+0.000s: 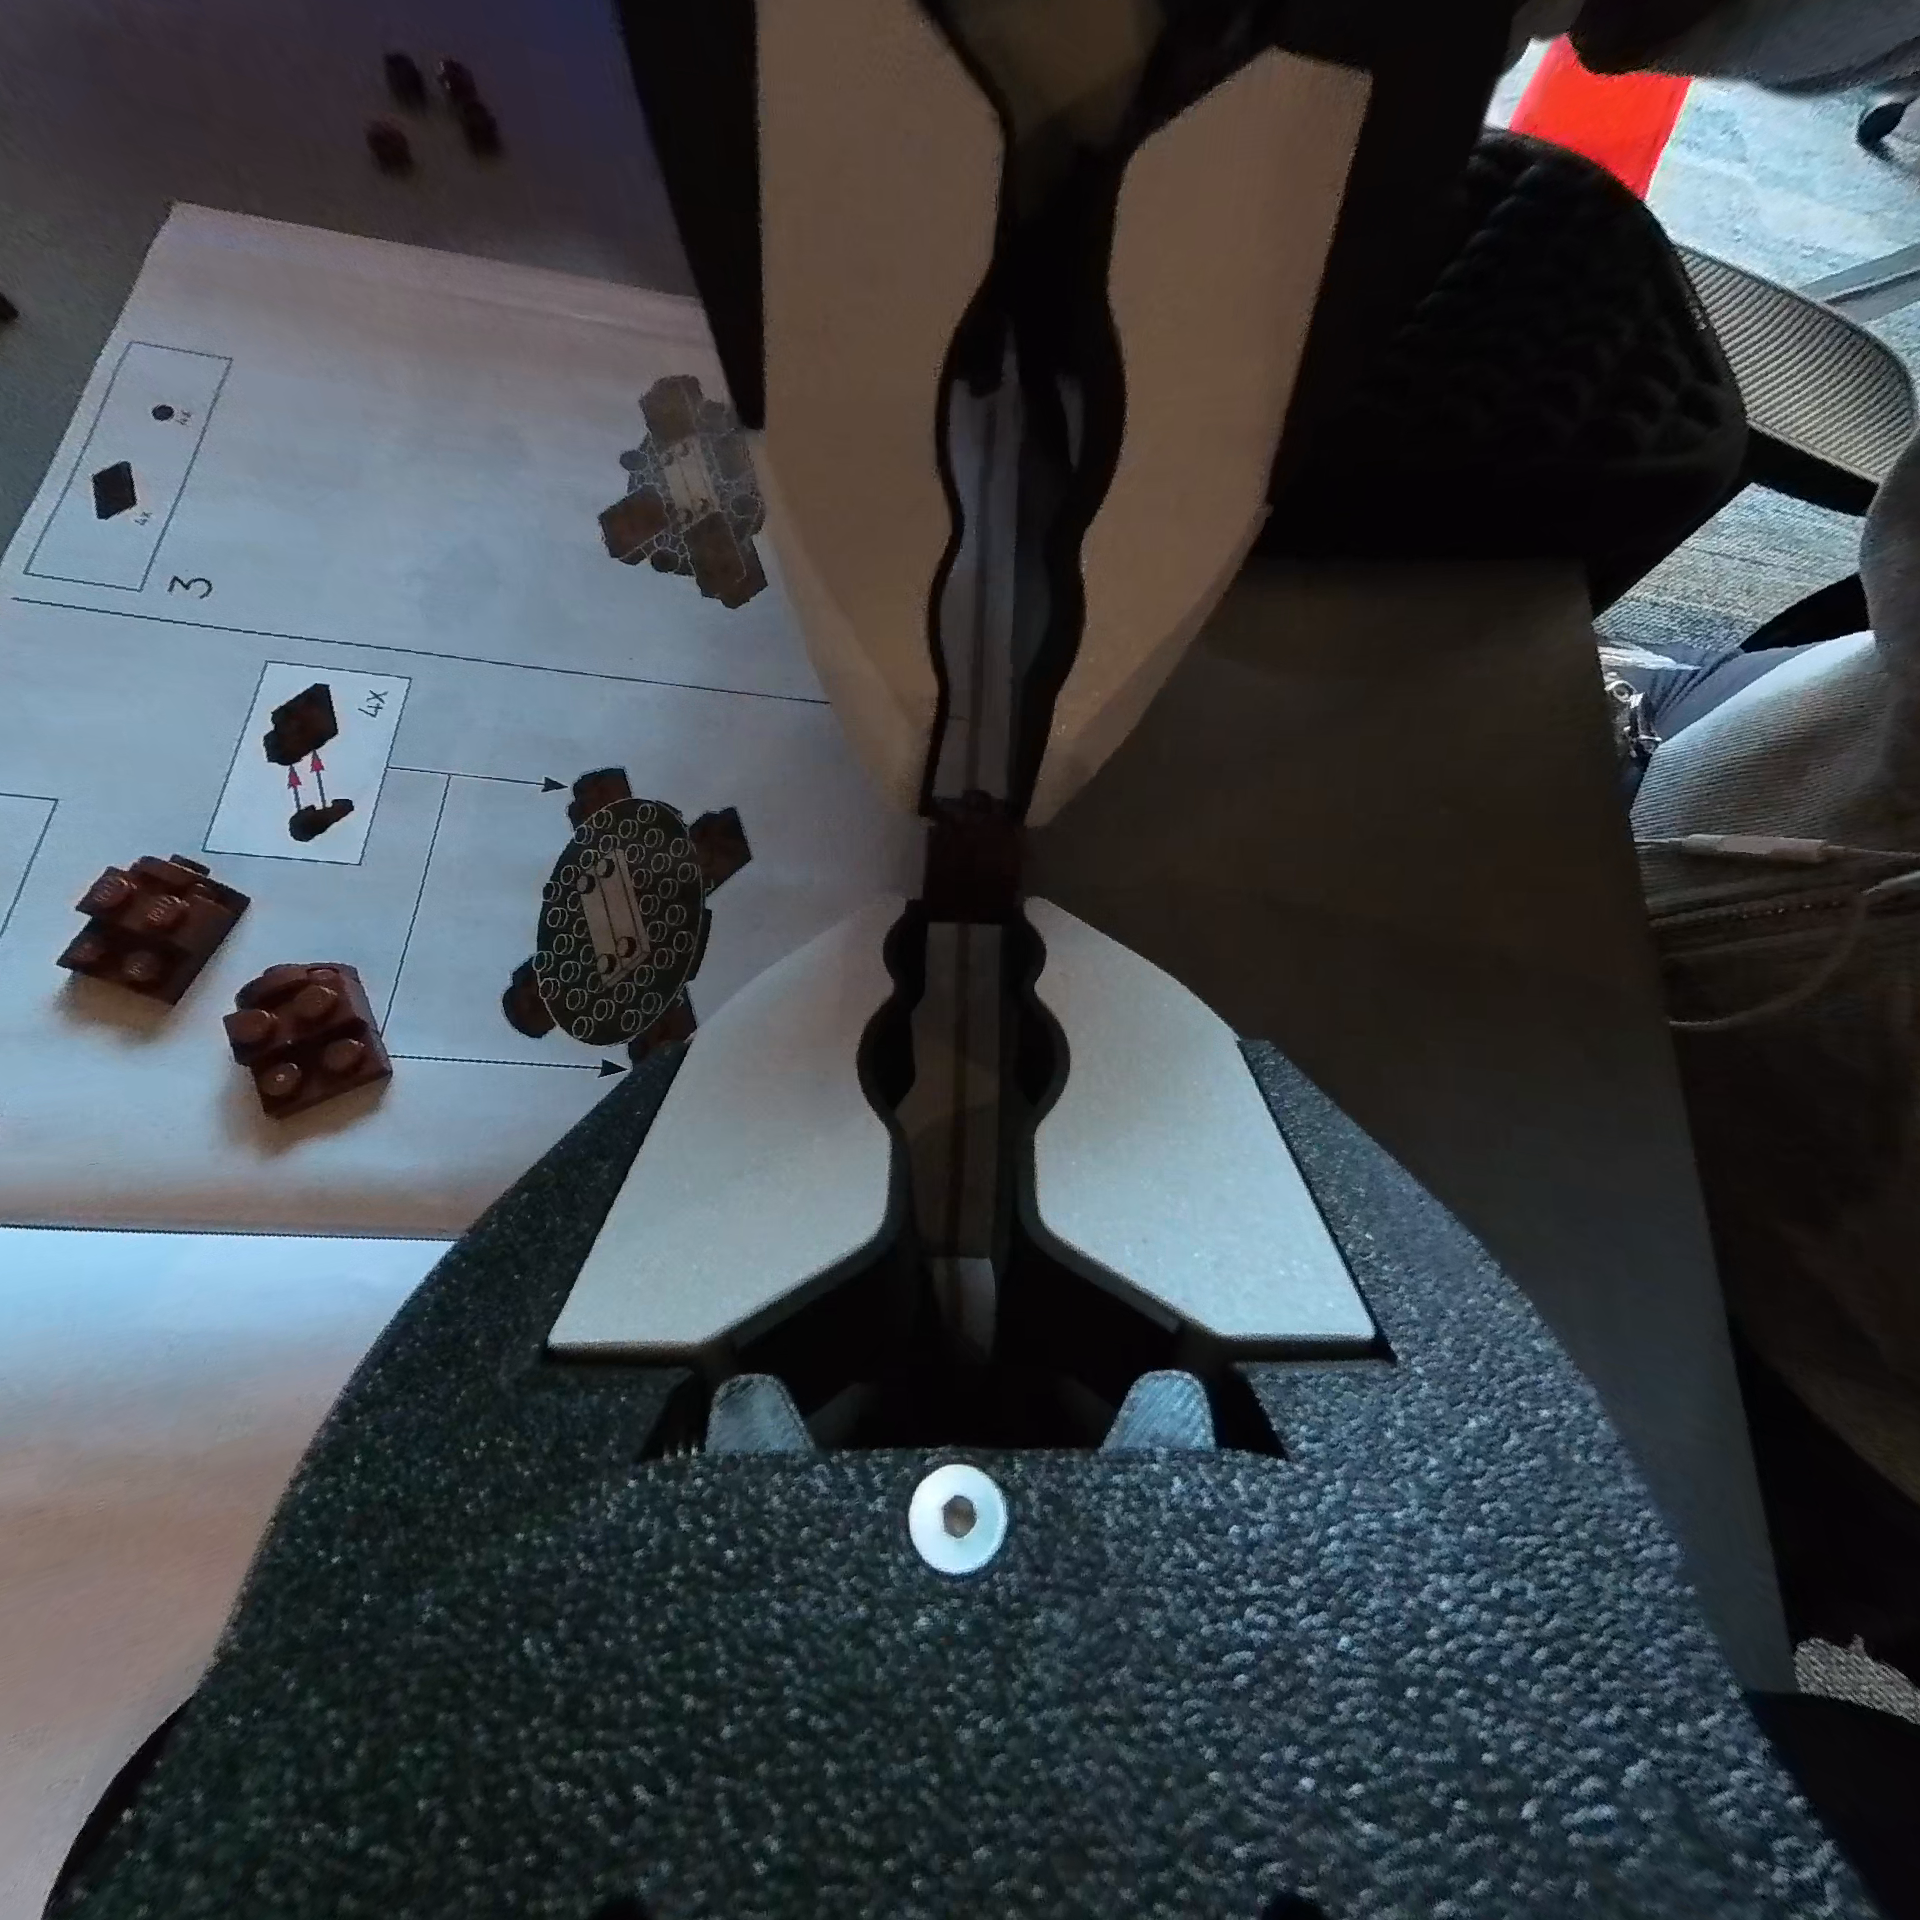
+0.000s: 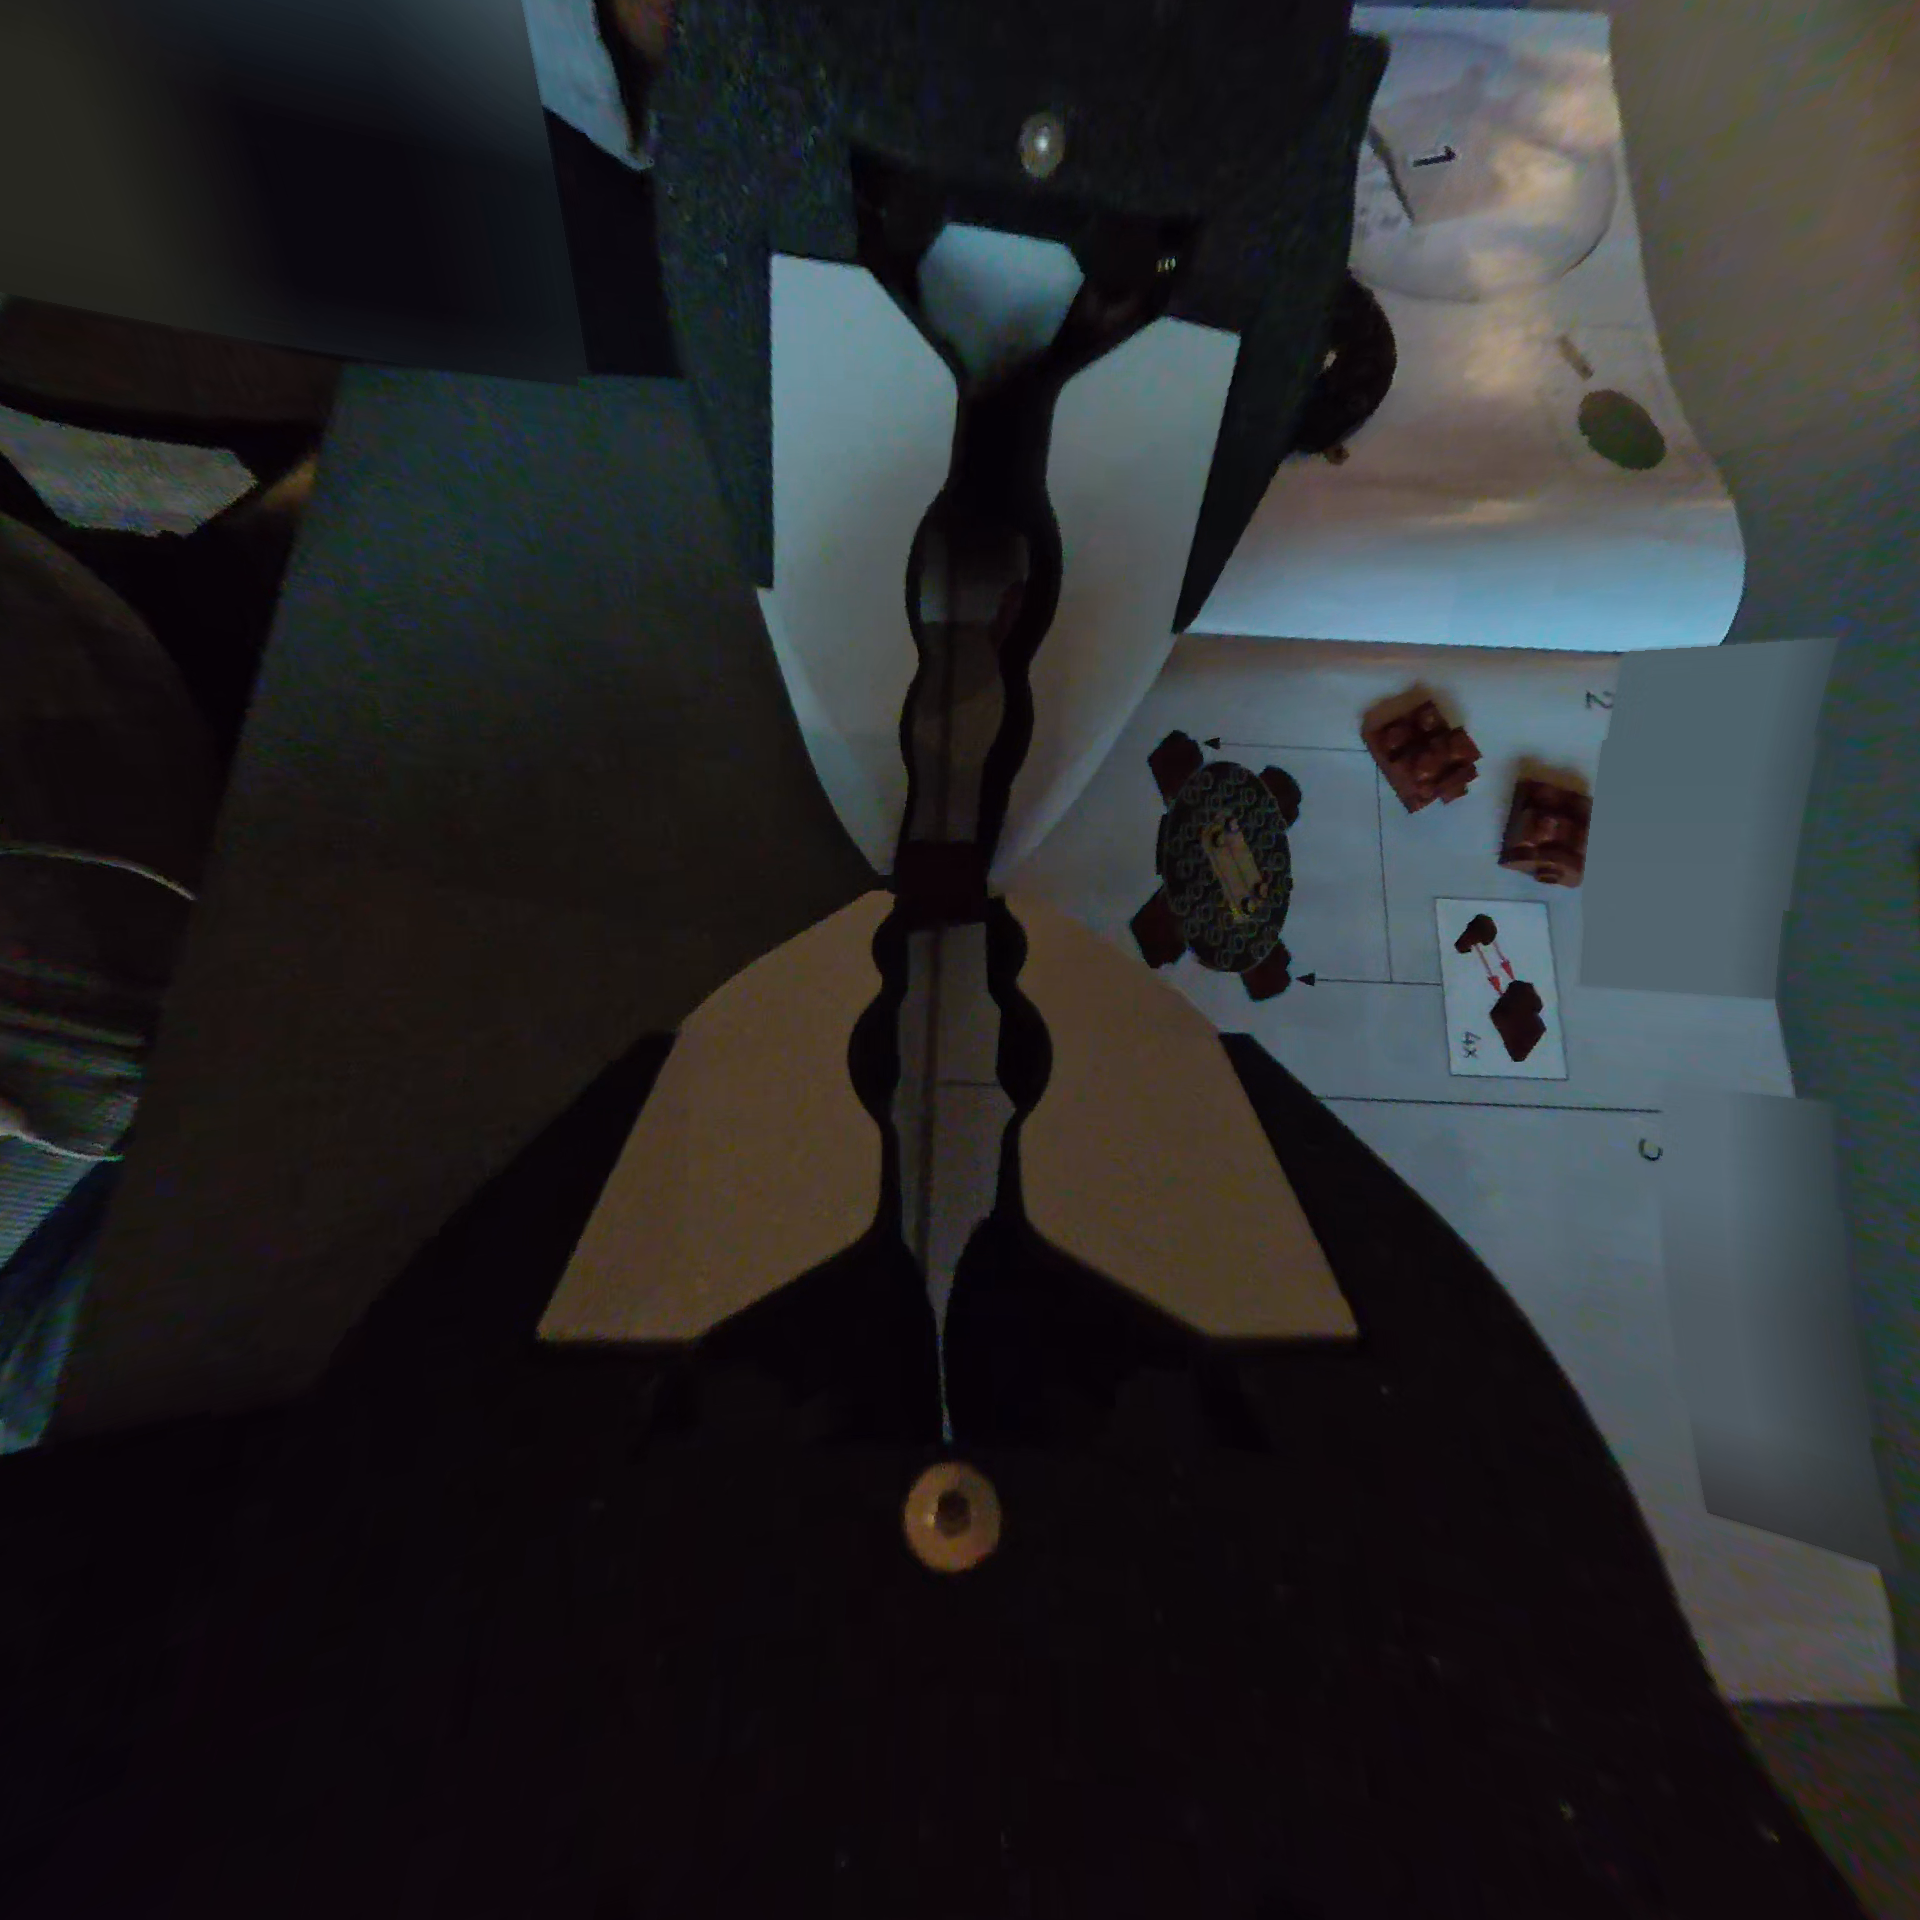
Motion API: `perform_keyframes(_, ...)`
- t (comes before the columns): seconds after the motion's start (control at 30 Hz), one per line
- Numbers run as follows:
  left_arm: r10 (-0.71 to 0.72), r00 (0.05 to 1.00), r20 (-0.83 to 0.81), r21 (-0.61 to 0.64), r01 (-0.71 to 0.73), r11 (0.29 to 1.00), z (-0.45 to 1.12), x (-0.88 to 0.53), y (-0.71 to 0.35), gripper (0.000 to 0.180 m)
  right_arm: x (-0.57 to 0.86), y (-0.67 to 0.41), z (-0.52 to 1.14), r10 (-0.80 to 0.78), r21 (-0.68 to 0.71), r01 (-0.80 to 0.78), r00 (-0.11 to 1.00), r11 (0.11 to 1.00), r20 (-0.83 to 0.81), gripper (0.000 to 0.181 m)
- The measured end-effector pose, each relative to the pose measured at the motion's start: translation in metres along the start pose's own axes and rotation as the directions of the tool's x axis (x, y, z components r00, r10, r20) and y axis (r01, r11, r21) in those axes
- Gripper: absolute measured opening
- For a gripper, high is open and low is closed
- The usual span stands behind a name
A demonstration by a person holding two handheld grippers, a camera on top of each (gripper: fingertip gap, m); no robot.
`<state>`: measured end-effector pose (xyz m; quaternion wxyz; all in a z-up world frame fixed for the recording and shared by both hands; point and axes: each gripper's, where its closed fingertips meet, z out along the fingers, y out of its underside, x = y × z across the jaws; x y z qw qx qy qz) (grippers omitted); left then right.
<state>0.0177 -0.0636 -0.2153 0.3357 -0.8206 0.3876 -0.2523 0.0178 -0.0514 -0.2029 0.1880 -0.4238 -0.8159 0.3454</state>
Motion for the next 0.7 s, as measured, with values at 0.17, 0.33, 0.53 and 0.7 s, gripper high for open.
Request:
perform_keyframes(0.17,0.003,1.0,0.003,-0.001,-0.003,1.0,0.0,0.0,0.0,0.014,0.0,-0.002,0.0,0.014,0.024,-0.014,1.0,1.0,0.013,0.013)
perform_keyframes(0.33,0.003,1.0,-0.003,0.0,-0.003,1.0,0.0,0.0,0.0,0.014,-0.002,0.011,0.01,-0.002,-0.038,0.002,1.0,0.999,-0.002,0.012)
perform_keyframes(0.53,0.004,1.0,0.004,0.0,-0.004,1.0,0.0,0.0,0.0,0.014,-0.001,0.011,0.008,0.022,0.045,-0.021,0.999,0.999,-0.026,0.013)
perform_keyframes(0.7,0.006,1.0,0.005,0.001,-0.006,1.0,0.0,0.0,0.0,0.014,0.0,0.004,0.002,0.031,0.123,-0.028,0.999,0.992,-0.028,0.013)
